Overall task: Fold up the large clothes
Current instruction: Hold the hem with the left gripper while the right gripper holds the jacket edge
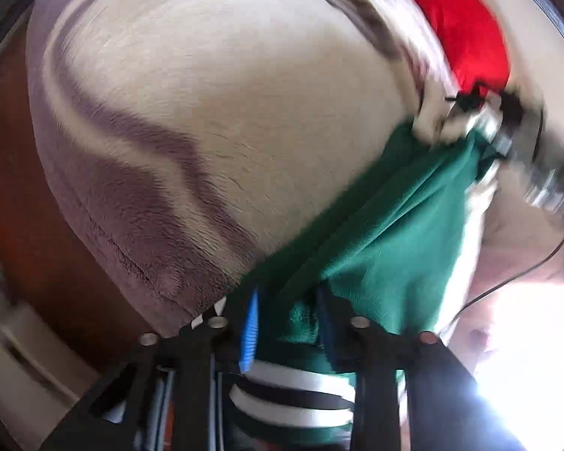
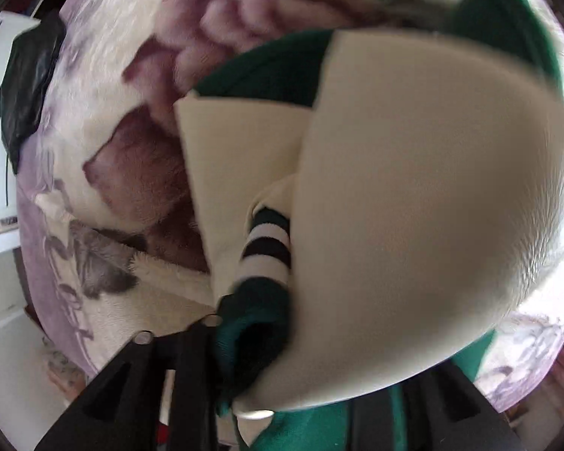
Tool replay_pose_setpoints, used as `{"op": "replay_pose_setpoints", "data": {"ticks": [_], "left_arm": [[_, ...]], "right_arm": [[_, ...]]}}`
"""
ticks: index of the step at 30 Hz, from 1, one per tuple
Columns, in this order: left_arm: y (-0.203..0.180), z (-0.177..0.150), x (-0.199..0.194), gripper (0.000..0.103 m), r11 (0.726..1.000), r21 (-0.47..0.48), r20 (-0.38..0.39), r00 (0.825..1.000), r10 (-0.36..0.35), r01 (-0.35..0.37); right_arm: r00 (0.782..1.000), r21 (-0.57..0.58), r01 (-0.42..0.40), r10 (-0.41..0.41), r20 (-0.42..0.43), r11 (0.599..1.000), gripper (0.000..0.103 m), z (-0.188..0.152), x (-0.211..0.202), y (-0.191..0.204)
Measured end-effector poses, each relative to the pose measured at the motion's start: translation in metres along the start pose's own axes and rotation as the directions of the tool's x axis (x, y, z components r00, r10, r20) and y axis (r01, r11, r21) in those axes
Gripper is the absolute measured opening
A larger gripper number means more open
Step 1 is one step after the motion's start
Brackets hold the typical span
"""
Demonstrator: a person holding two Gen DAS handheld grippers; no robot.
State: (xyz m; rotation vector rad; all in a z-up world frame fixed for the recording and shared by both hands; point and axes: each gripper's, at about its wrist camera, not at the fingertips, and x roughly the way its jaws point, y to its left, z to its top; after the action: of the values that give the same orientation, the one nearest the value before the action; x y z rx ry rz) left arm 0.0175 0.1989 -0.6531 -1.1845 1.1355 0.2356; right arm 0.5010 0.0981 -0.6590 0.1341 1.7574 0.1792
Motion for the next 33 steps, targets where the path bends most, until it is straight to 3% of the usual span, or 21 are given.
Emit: {"op": "replay_pose_setpoints", "data": {"ticks": [1, 2, 3, 4, 8, 10, 12, 13, 14, 15, 16, 17, 21, 23, 26, 27, 28, 32, 33], "left_arm": [[0.008, -0.001, -0.01, 0.036, 1.0, -0.03, 0.028, 1.0, -0.002, 0.003], [0.016, -0.001, -0.019, 0.041, 0.998, -0.058, 0.047, 0.999, -0.011, 0.014], [0.026, -0.003, -0.028, 0.05, 0.994, -0.097, 0.066, 0.997, -0.036, 0.042], [0.034, -0.008, -0.039, 0.052, 0.99, -0.134, 0.086, 0.996, -0.037, 0.048], [0.031, -0.038, -0.054, 0.053, 0.979, -0.189, 0.087, 0.994, -0.065, 0.081], [0.017, -0.057, -0.042, 0.066, 0.977, -0.196, 0.047, 0.996, -0.072, 0.08], [0.004, -0.067, -0.017, 0.066, 0.979, -0.188, -0.007, 0.996, -0.085, 0.082], [-0.003, -0.071, 0.0, 0.066, 0.984, -0.171, -0.032, 0.998, -0.053, 0.047], [-0.009, -0.075, 0.011, 0.065, 0.989, -0.148, -0.029, 1.0, -0.008, 0.004], [-0.014, -0.077, 0.018, 0.054, 0.99, -0.131, -0.008, 0.999, 0.043, -0.044], [-0.018, -0.079, 0.021, 0.014, 0.99, -0.12, 0.026, 0.997, 0.072, -0.068], [-0.019, -0.08, 0.019, 0.008, 0.989, -0.125, 0.048, 0.995, 0.082, -0.076], [-0.017, -0.077, -0.01, 0.006, 0.992, -0.098, 0.144, 0.985, 0.094, -0.08], [-0.009, -0.074, -0.015, 0.006, 0.993, -0.093, 0.148, 0.985, 0.092, -0.079], [-0.005, -0.07, -0.015, 0.006, 0.993, -0.072, 0.133, 0.986, 0.098, -0.089], [-0.006, -0.069, -0.012, 0.006, 0.993, -0.057, 0.132, 0.985, 0.109, -0.102], [-0.008, -0.069, -0.011, 0.006, 0.993, -0.044, 0.128, 0.985, 0.116, -0.111], [-0.002, -0.069, -0.009, 0.006, 0.993, -0.057, 0.13, 0.986, 0.108, -0.101], [0.005, -0.071, -0.007, 0.007, 0.992, -0.083, 0.124, 0.987, 0.101, -0.091]], "right_arm": [[0.997, -0.031, -0.071, 0.07, -0.016, 0.997, 0.084, -0.001, 0.0, 0.004], [0.993, -0.056, -0.119, 0.117, -0.031, 0.991, 0.087, -0.002, -0.002, 0.005], [0.986, -0.081, -0.165, 0.162, -0.05, 0.983, 0.088, -0.006, -0.007, 0.004], [0.977, -0.096, -0.209, 0.204, -0.059, 0.973, 0.088, -0.01, -0.012, 0.0], [0.932, -0.134, -0.361, 0.351, -0.097, 0.923, 0.088, -0.046, -0.038, -0.032], [0.906, -0.137, -0.422, 0.409, -0.112, 0.896, 0.088, -0.078, -0.05, -0.062], [0.903, -0.134, -0.428, 0.417, -0.105, 0.894, 0.088, -0.11, -0.057, -0.093], [0.906, -0.133, -0.422, 0.412, -0.097, 0.897, 0.088, -0.128, -0.057, -0.112], [0.91, -0.135, -0.414, 0.404, -0.096, 0.9, 0.088, -0.141, -0.056, -0.127], [0.914, -0.134, -0.404, 0.394, -0.101, 0.905, 0.088, -0.157, -0.052, -0.143], [0.915, -0.123, -0.401, 0.39, -0.108, 0.908, 0.088, -0.174, -0.045, -0.162], [0.916, -0.108, -0.395, 0.382, -0.122, 0.912, 0.088, -0.192, -0.035, -0.18], [0.921, -0.053, -0.347, 0.33, -0.208, 0.936, 0.088, -0.258, 0.012, -0.23], [0.894, -0.003, -0.371, 0.356, -0.274, 0.929, 0.088, -0.296, 0.041, -0.249], [0.833, 0.079, -0.431, 0.429, -0.35, 0.899, 0.087, -0.346, 0.083, -0.262], [0.807, 0.11, -0.47, 0.476, -0.35, 0.876, 0.074, -0.361, 0.096, -0.263], [0.79, 0.129, -0.499, 0.511, -0.34, 0.857, 0.009, -0.371, 0.1, -0.263], [0.842, 0.118, -0.451, 0.466, -0.272, 0.884, 0.005, -0.399, 0.094, -0.262], [0.843, 0.128, -0.442, 0.46, -0.281, 0.888, 0.005, -0.402, 0.098, -0.261]]}}
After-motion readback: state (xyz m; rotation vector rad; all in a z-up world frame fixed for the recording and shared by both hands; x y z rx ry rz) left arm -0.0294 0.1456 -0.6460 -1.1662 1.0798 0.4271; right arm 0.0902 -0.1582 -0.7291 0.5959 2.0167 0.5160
